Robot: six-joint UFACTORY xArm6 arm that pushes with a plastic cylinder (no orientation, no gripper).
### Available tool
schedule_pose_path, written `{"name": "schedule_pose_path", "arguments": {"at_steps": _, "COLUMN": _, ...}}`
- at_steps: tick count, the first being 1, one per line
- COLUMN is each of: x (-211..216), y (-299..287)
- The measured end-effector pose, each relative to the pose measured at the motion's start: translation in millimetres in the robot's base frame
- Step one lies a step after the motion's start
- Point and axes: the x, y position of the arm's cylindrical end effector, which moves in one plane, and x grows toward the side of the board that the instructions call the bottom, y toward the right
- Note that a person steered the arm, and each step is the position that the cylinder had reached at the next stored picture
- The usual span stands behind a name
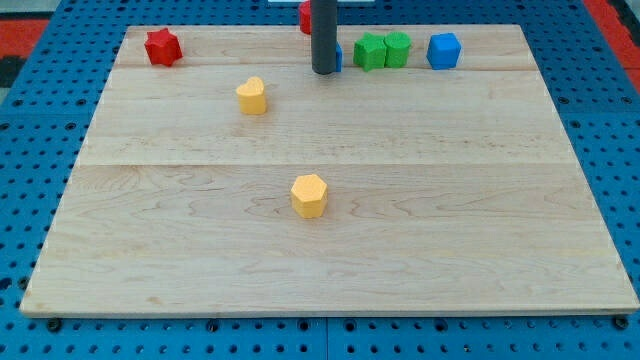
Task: Push the yellow heart left to the blue triangle
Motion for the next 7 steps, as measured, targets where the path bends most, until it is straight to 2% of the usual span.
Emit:
{"name": "schedule_pose_path", "arguments": {"at_steps": 2, "x": 3.7, "y": 14.5}}
{"name": "schedule_pose_path", "arguments": {"at_steps": 3, "x": 45.1, "y": 13.6}}
{"name": "schedule_pose_path", "arguments": {"at_steps": 4, "x": 85.1, "y": -14.9}}
{"name": "schedule_pose_path", "arguments": {"at_steps": 5, "x": 84.4, "y": -52.1}}
{"name": "schedule_pose_path", "arguments": {"at_steps": 6, "x": 46.8, "y": -82.9}}
{"name": "schedule_pose_path", "arguments": {"at_steps": 7, "x": 66.0, "y": -95.9}}
